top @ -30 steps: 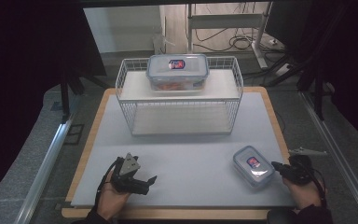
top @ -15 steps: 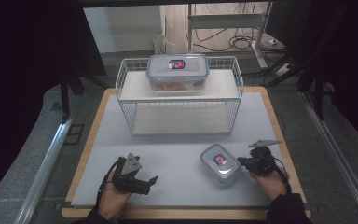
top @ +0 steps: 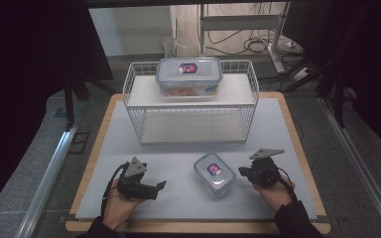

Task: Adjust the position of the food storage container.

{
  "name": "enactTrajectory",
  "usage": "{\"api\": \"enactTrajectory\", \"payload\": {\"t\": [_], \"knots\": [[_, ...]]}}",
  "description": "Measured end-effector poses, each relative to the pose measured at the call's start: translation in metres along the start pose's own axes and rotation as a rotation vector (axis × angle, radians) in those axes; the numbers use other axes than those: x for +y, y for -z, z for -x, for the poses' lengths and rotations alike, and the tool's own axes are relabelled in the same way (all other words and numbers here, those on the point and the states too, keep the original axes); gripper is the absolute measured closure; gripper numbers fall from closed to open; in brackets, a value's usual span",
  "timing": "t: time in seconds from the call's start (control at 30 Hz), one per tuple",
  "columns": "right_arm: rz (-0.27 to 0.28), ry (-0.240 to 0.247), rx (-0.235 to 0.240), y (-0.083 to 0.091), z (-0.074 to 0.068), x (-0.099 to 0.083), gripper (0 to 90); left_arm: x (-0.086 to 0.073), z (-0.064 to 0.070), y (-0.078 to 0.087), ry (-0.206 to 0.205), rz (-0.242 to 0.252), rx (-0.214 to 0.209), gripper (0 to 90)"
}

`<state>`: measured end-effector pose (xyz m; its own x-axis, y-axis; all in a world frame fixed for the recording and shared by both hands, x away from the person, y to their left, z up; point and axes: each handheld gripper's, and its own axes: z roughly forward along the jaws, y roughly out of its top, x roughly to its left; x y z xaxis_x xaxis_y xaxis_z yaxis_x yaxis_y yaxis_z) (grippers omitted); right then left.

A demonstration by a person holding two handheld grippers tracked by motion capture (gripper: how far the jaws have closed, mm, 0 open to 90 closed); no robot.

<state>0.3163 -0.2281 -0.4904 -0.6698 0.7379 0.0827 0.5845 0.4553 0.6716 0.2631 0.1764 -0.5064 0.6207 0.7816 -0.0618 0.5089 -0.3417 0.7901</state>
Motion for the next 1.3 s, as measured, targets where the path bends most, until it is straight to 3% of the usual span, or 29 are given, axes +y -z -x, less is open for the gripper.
{"api": "enactTrajectory", "payload": {"t": [0.23, 0.43, 0.53, 0.73, 0.87, 0.93, 1.03, 1.3], "knots": [[0.014, -0.002, 0.028, 0.012, -0.01, -0.016, 89.6, 0.018, -0.012, -0.016, 0.019, 0.025, -0.045, 43.9], [-0.001, 0.024, 0.067, 0.01, -0.027, -0.021, 89.6, 0.04, -0.016, -0.052, 0.001, 0.013, -0.107, 71.3], [-0.014, 0.038, 0.06, 0.006, -0.031, -0.021, 89.6, 0.05, -0.012, -0.074, -0.01, -0.003, -0.137, 79.7], [-0.037, 0.028, 0.086, 0.003, -0.032, -0.022, 89.6, 0.063, -0.001, -0.114, -0.034, -0.044, -0.172, 82.1], [-0.053, 0.027, 0.111, 0.0, -0.034, -0.023, 89.6, 0.067, 0.006, -0.127, -0.044, -0.058, -0.211, 82.2], [-0.058, 0.033, 0.116, -0.002, -0.036, -0.022, 89.6, 0.068, 0.009, -0.128, -0.045, -0.057, -0.238, 82.1], [-0.057, 0.036, 0.106, -0.003, -0.036, -0.021, 89.6, 0.069, 0.012, -0.126, -0.057, -0.07, -0.235, 84.2], [-0.054, 0.003, 0.078, -0.008, -0.028, -0.017, 89.6, 0.062, 0.011, -0.114, -0.024, -0.083, -0.256, 87.3]]}}
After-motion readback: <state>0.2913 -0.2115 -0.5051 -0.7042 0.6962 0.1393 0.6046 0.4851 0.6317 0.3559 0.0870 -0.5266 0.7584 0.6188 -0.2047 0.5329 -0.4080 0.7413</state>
